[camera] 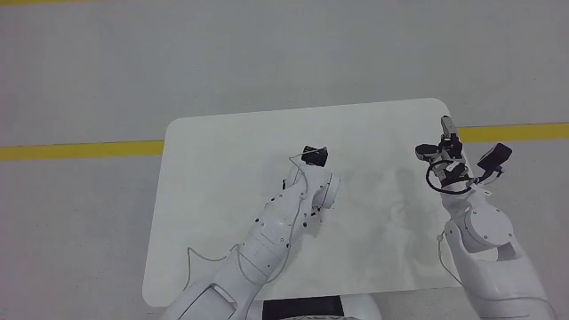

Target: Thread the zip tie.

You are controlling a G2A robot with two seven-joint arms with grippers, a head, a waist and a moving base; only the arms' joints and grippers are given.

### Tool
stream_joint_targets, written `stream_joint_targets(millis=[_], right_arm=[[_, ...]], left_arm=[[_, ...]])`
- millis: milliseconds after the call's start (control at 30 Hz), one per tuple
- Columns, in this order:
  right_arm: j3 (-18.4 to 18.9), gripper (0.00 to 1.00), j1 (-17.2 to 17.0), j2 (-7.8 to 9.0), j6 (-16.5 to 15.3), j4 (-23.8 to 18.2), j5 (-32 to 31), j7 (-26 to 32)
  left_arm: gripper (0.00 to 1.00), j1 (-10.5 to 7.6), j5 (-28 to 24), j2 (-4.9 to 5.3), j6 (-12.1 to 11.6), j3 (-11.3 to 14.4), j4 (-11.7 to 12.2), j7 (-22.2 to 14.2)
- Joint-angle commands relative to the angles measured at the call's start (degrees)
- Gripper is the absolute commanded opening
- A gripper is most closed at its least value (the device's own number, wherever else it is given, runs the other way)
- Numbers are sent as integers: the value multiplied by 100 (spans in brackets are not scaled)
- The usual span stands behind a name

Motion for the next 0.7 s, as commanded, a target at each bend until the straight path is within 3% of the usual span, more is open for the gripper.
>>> stream_joint_targets(millis=[0, 200, 333, 500, 600, 667], right_arm=[[0, 100, 0, 0, 0, 0, 0, 0], [0, 100, 0, 0, 0, 0, 0, 0], [0, 100, 0, 0, 0, 0, 0, 0], [0, 100, 0, 0, 0, 0, 0, 0], [0, 100, 0, 0, 0, 0, 0, 0], [0, 100, 0, 0, 0, 0, 0, 0]], left_arm=[[100, 0, 0, 0, 0, 0, 0, 0], [100, 13, -86, 23, -124, -51, -23, 190], [71, -18, -82, 38, -159, -56, -3, 169], [67, -68, -115, 44, -156, -52, 21, 151], [56, -112, -142, 41, -143, -35, 5, 138], [55, -139, -163, 41, -134, -31, -53, 124]])
